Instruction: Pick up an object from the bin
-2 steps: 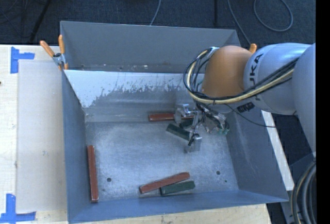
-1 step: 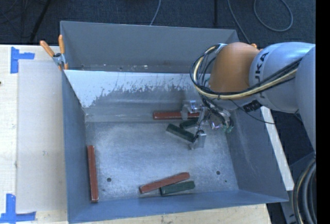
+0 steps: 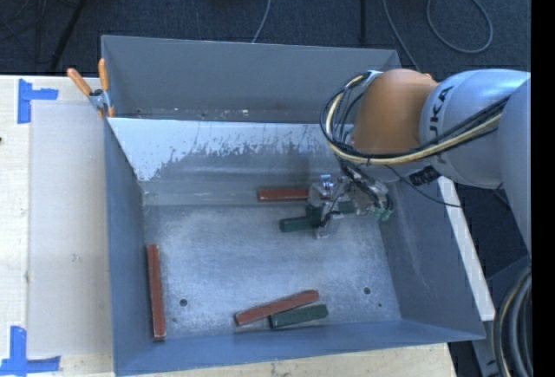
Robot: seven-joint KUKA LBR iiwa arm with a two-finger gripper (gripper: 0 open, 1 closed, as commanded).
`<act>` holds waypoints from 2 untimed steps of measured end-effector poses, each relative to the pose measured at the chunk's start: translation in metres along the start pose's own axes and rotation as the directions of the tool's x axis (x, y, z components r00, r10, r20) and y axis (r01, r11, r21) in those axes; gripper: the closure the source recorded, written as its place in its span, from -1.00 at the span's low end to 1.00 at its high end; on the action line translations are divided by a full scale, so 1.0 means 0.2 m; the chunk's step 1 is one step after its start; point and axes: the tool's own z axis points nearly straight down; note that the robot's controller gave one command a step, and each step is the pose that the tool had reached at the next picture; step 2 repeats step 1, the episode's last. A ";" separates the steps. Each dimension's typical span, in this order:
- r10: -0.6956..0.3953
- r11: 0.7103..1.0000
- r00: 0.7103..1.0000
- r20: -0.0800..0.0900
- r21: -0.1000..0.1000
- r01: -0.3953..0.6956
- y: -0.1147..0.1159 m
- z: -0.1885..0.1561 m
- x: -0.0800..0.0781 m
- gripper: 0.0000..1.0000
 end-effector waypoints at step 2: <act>-0.023 1.000 1.000 -0.002 0.002 0.023 -0.12 -0.66 0.11 1.00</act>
Offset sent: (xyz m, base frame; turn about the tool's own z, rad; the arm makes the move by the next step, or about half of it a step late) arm -0.0228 -0.0261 0.1273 -0.0256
